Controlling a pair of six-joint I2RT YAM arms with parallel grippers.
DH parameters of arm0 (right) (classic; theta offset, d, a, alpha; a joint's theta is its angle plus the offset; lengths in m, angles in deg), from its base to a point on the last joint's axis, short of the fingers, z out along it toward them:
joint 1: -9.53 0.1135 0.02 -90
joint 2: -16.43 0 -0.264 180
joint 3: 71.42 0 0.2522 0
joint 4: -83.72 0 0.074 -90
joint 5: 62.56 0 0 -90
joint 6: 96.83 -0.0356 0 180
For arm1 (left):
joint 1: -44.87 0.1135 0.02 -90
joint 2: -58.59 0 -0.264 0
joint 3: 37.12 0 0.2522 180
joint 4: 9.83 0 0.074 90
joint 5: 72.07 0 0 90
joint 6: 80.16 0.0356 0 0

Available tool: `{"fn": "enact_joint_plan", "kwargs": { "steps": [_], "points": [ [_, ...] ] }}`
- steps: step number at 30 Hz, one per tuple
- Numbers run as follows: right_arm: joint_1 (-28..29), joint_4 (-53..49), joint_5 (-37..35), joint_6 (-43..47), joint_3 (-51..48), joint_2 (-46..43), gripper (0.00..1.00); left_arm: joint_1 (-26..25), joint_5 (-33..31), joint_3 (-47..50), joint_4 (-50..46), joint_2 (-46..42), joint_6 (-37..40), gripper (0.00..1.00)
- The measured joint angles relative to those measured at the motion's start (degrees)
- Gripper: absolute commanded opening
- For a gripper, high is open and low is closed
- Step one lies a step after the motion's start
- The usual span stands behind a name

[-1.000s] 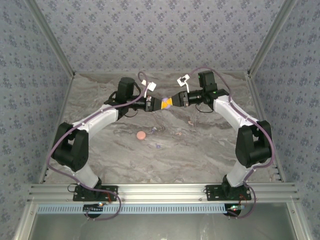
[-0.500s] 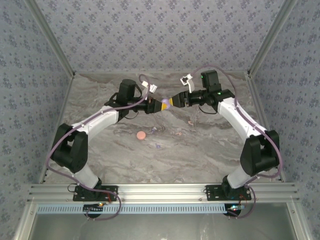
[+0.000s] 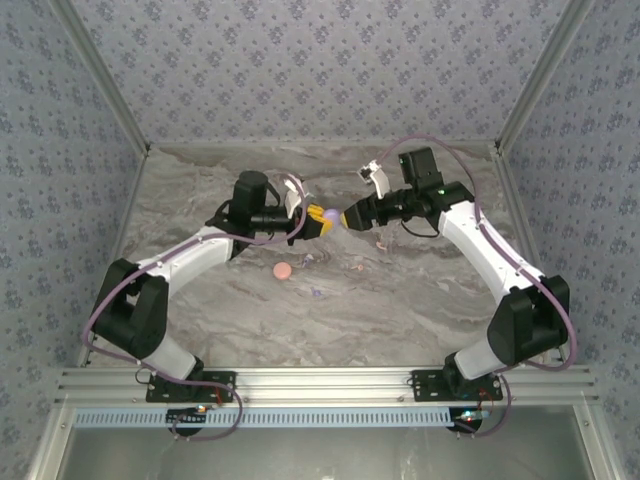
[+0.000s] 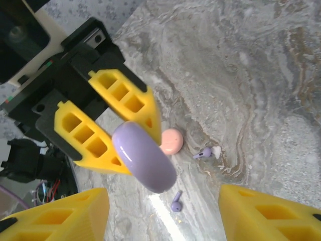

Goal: Insert the wireless bluetooth earbuds into the charging case

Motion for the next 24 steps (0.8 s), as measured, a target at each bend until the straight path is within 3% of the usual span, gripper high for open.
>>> {"fn": "enact_joint_plan", "kwargs": {
  "steps": [24],
  "points": [
    [2.23, -2.45, -5.38, 2.45, 0.0, -0.61, 0.63, -1.57, 1.99, 0.42, -0.55, -0.72, 5.29, 0.16]
  ]
}}
